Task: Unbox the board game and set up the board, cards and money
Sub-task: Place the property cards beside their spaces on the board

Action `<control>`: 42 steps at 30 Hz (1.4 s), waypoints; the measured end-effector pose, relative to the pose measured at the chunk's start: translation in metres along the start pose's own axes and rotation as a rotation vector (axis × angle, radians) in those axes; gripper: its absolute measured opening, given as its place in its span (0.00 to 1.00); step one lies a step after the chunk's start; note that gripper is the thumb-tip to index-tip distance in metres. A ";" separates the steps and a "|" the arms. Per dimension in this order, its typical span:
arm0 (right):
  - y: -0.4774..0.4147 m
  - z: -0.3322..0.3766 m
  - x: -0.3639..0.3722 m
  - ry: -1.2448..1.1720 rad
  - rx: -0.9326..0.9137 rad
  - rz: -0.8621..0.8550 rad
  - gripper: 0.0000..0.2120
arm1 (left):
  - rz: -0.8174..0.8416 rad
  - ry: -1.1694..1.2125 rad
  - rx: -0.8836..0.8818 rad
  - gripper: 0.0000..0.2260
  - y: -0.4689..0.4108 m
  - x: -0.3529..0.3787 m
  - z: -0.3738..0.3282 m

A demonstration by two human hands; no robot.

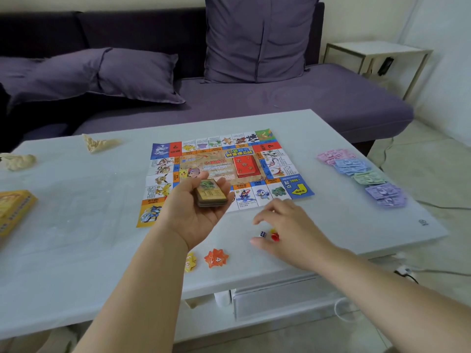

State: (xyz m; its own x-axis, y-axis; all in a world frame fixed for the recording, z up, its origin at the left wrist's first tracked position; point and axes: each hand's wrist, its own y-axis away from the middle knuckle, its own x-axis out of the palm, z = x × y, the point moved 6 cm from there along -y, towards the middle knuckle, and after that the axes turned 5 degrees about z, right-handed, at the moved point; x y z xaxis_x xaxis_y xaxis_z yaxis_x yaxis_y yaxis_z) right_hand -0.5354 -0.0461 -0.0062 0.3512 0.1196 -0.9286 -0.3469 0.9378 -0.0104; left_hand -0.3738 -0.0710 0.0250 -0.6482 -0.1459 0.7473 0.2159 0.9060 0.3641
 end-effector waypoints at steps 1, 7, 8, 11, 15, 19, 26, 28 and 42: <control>0.002 -0.001 0.005 0.010 -0.017 -0.023 0.19 | -0.010 -0.001 0.003 0.13 0.000 -0.002 0.000; 0.003 -0.018 0.005 0.041 -0.071 -0.090 0.14 | -0.025 -0.026 -0.005 0.12 0.001 0.004 0.009; 0.005 -0.022 0.004 0.042 -0.077 -0.093 0.11 | -0.027 -0.029 -0.013 0.11 0.000 0.005 0.012; 0.010 -0.040 -0.006 0.041 -0.031 -0.083 0.06 | -0.031 -0.028 -0.025 0.11 -0.001 0.010 0.020; 0.022 -0.081 -0.023 0.028 0.112 -0.141 0.06 | -0.019 -0.036 -0.037 0.11 -0.004 0.021 0.032; 0.039 -0.118 -0.041 0.083 0.243 -0.230 0.07 | -0.010 -0.054 -0.073 0.11 -0.008 0.034 0.051; 0.052 -0.136 -0.053 0.171 0.308 -0.310 0.08 | -0.010 -0.103 -0.130 0.13 -0.018 0.045 0.079; 0.051 -0.138 -0.052 0.173 0.310 -0.319 0.08 | -0.009 -0.119 -0.140 0.14 -0.019 0.048 0.084; 0.056 -0.144 -0.060 0.105 0.338 -0.367 0.16 | -0.007 -0.174 -0.209 0.13 -0.023 0.051 0.092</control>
State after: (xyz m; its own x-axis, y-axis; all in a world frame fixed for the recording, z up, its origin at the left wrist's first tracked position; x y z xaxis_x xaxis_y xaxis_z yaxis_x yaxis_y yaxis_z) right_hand -0.7013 -0.0481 -0.0045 0.3022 -0.2550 -0.9185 0.0898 0.9669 -0.2389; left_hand -0.4787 -0.0625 0.0038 -0.7623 -0.0653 0.6440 0.3450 0.8007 0.4896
